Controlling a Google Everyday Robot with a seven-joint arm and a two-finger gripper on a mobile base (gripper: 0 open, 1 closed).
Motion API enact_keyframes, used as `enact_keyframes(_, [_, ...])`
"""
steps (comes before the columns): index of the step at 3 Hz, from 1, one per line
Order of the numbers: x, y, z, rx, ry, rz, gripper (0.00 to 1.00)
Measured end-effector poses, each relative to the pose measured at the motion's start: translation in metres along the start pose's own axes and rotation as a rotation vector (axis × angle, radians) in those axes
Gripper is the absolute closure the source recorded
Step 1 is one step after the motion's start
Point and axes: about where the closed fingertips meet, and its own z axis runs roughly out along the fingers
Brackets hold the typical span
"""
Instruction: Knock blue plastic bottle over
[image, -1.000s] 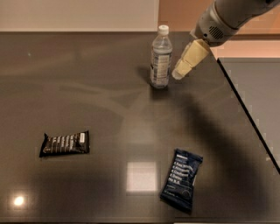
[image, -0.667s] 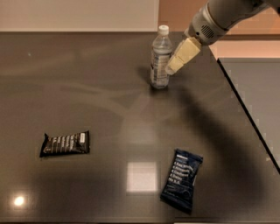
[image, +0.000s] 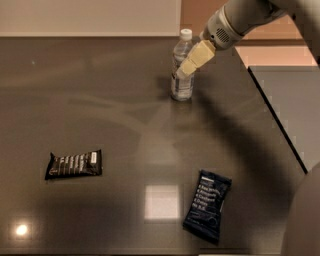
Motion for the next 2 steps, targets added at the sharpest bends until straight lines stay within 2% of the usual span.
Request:
enact_keyframes(1, [-0.0058, -0.0083, 0.01, -0.009, -0.021, 0.004, 0.17])
enact_keyframes(2, [-0.0075, -0.0108, 0.0153, -0.025, -0.023, 0.006, 0.41])
